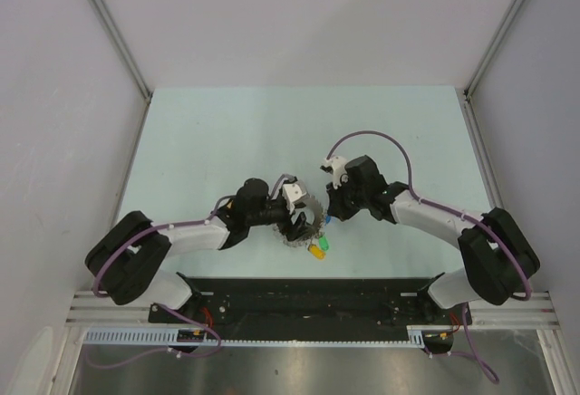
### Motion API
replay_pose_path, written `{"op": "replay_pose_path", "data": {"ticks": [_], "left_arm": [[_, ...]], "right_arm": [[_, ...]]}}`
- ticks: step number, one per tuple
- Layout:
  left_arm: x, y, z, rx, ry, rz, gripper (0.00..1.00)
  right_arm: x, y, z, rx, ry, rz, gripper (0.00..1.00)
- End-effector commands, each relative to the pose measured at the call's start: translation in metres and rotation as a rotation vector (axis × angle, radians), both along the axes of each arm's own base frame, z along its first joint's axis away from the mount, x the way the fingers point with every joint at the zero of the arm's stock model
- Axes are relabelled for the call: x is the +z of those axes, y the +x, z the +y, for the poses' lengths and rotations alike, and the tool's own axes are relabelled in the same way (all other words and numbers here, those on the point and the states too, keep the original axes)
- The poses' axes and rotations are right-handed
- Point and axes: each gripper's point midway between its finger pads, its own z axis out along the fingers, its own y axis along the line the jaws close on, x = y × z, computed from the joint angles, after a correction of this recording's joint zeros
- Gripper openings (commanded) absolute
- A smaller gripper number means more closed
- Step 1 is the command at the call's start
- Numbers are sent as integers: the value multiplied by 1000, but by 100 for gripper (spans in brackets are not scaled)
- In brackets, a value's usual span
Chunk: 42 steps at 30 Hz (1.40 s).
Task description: Put the keys on the keyring
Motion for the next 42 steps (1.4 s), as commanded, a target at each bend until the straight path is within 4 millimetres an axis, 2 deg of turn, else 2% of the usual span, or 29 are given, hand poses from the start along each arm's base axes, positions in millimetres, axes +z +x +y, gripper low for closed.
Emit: {"op": "replay_pose_path", "data": {"ticks": [1, 3, 5, 8, 10, 11, 13, 18, 23, 34, 42], "left_arm": [[34, 12, -24, -130, -63, -170, 76], [32, 9, -26, -162, -52, -161, 70], [40, 10, -30, -187, -61, -182, 69], [50, 10, -33, -212, -71, -221, 62], [52, 13, -35, -222, -68, -238, 55], [51, 14, -35, -224, -66, -236, 49], [53, 14, -38, -242, -73, -234, 44], [52, 22, -35, -237, -73, -236, 44], [46, 20, -39, -270, -82, -200, 38], [46, 28, -45, -247, -105, -217, 45], [56, 31, -49, -266, -135, -257, 47]], "right_arm": [[24, 5, -3, 37, -4, -118, 0], [35, 4, -3, 62, -9, -164, 0], [43, 4, -2, 74, -11, -199, 0], [59, 5, -1, 88, -2, -261, 0], [65, 5, -2, 94, 2, -284, 0], [68, 6, -1, 96, 7, -294, 0], [71, 6, -1, 101, 2, -309, 0], [75, 7, 1, 110, -3, -328, 0], [82, 7, 4, 119, 4, -347, 0], [97, 5, 6, 133, 23, -392, 0], [103, 3, 8, 148, 25, -407, 0]]}}
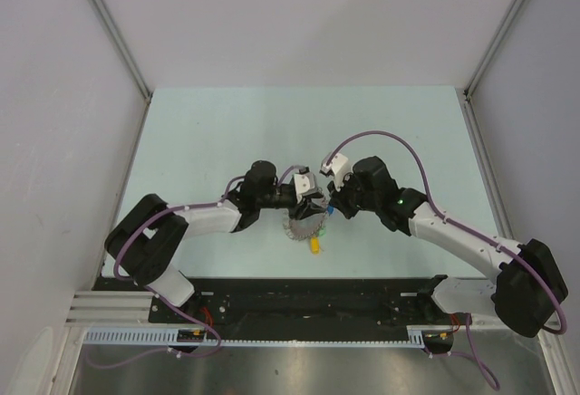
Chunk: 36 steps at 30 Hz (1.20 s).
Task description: Put the keys on the keyring
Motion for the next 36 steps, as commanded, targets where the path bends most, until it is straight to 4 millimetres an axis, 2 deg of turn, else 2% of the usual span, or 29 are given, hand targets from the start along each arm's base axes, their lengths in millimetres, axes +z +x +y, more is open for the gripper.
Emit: {"op": "replay_pose_path", "data": {"ticks": [1, 6, 9, 13, 18, 19, 21, 25, 26, 36], "left_arm": [[26, 6, -12, -47, -65, -70, 47], [21, 6, -12, -53, -40, -64, 42], [16, 6, -9, -45, -25, -53, 36], [12, 7, -8, -37, -14, -44, 20], [14, 10, -9, -25, -15, -42, 11], [15, 10, -9, -25, -18, -46, 5], [18, 9, -10, -25, -27, -45, 0], [29, 9, -10, -9, -69, -60, 0], [26, 8, -7, 4, -71, -49, 0], [42, 1, -6, -6, -133, -80, 0]], "right_arm": [[38, 9, 8, 13, 52, -100, 0], [39, 10, 8, 11, 52, -102, 0], [39, 10, 8, 6, 53, -100, 0], [43, 10, 7, 0, 57, -106, 0], [44, 9, 6, -3, 59, -106, 0], [44, 9, 7, -2, 59, -103, 0], [44, 9, 7, -4, 59, -103, 0], [43, 12, 3, -39, 57, -94, 0], [42, 12, 2, -58, 63, -83, 0], [37, 23, -23, -191, 81, -2, 0]]}}
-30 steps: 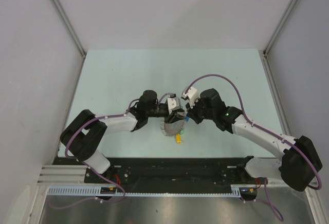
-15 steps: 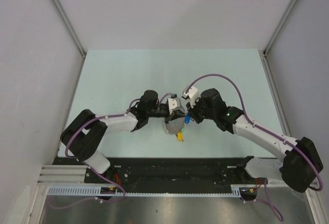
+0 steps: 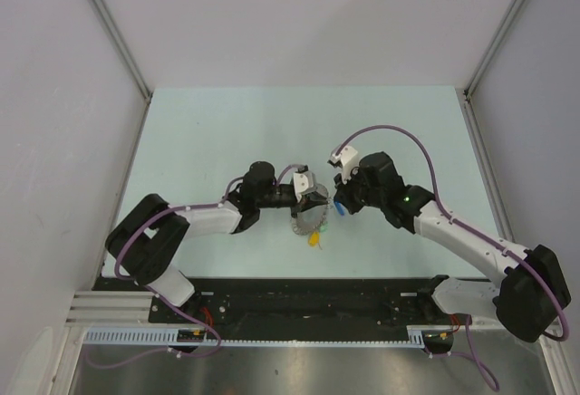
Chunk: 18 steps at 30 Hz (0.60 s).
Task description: Put the keys on the keyring
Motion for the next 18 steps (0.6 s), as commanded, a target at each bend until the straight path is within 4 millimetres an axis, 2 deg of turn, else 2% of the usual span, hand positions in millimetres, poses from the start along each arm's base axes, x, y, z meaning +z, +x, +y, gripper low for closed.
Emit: {"op": "replay_pose_path", "data": {"ticks": [1, 8, 12, 16, 17, 18], "left_arm": [[32, -3, 0, -12, -71, -72, 0], [41, -14, -4, -49, -69, -99, 0], [53, -19, -6, -57, -102, -119, 0], [50, -19, -6, -52, -95, -103, 0], [46, -19, -5, -41, -81, -87, 5], [45, -16, -3, -18, -76, -86, 14]], "right_arm": [[23, 14, -11, -84, 45, -19, 0], [19, 17, -16, -98, 66, 19, 0], [17, 14, -9, -70, 88, 49, 0], [20, 12, -4, -57, 106, 45, 0], [23, 13, -4, -53, 110, 33, 0], [28, 13, -5, -54, 117, 18, 0]]}}
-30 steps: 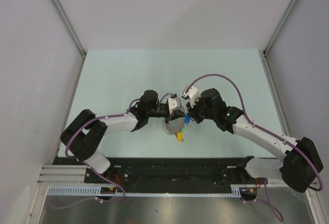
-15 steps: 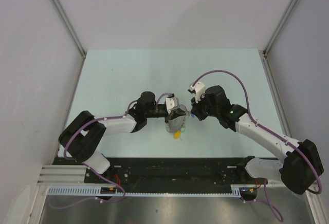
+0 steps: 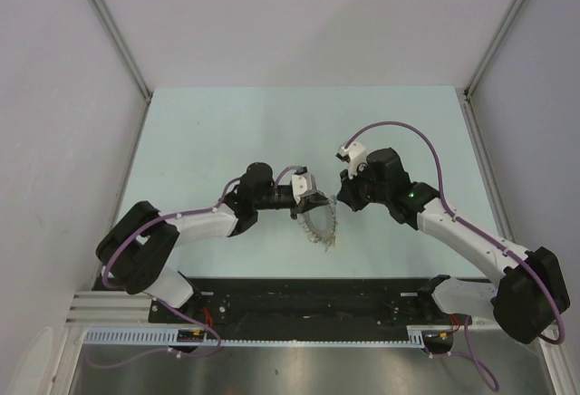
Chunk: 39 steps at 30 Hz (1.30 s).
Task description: Put the keys on the keyring
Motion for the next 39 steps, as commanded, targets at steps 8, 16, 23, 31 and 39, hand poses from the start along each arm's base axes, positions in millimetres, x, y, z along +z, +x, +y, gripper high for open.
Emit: {"op": "replay_pose_path", "data": {"ticks": [8, 16, 23, 31, 39], "left_arm": [[26, -3, 10, 78, -79, -21, 67], [29, 21, 5, 182, -72, 41, 73], [22, 24, -5, 246, -88, 113, 61], [10, 24, -3, 385, -126, 171, 57], [9, 30, -3, 427, -127, 140, 38]], "right_arm": [[49, 7, 10, 45, 65, -164, 0], [50, 3, 13, 85, 31, -194, 0], [57, 4, 14, 69, 30, -213, 0], [61, 0, 16, 62, 29, -216, 0], [63, -3, 15, 61, 28, -214, 0]]}}
